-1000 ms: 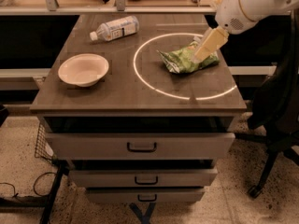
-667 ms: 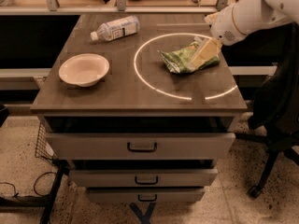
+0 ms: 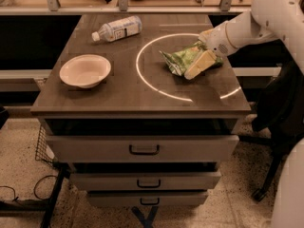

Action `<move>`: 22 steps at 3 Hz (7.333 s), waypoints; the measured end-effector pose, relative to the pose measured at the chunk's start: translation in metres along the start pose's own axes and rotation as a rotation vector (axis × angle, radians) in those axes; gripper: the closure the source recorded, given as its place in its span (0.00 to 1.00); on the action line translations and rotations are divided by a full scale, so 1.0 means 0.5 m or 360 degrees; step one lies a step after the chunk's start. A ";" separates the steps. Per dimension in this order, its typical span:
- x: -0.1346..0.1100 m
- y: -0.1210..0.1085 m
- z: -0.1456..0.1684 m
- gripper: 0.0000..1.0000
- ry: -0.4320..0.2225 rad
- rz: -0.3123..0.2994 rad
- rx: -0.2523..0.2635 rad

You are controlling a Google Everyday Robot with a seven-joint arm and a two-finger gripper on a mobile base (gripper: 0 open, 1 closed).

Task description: Place green jalapeno chip bag into paper bowl

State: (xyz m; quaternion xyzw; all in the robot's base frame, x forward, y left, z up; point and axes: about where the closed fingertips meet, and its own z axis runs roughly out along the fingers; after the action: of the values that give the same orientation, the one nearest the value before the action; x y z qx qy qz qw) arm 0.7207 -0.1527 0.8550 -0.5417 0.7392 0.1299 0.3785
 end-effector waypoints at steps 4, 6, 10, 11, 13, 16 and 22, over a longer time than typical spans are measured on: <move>0.016 0.007 0.030 0.87 -0.0039 0.0070 -0.0049; 0.013 0.007 0.029 1.00 -0.0038 0.0070 -0.0052; -0.256 0.042 -0.007 1.00 0.0270 -0.0182 0.0098; -0.302 0.087 0.018 1.00 0.0297 -0.0269 0.0122; -0.370 0.166 0.094 1.00 0.0326 -0.0457 0.0128; -0.495 0.206 0.090 1.00 0.0126 -0.0564 0.0160; -0.499 0.356 0.302 0.98 0.0084 -0.0469 -0.0407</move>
Offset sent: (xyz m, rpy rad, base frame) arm 0.0018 0.0030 -0.0195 0.0397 0.0331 -0.0047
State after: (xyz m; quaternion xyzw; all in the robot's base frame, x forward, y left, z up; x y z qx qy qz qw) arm 0.6553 0.1812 0.8885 -0.6910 0.6391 0.1517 0.3019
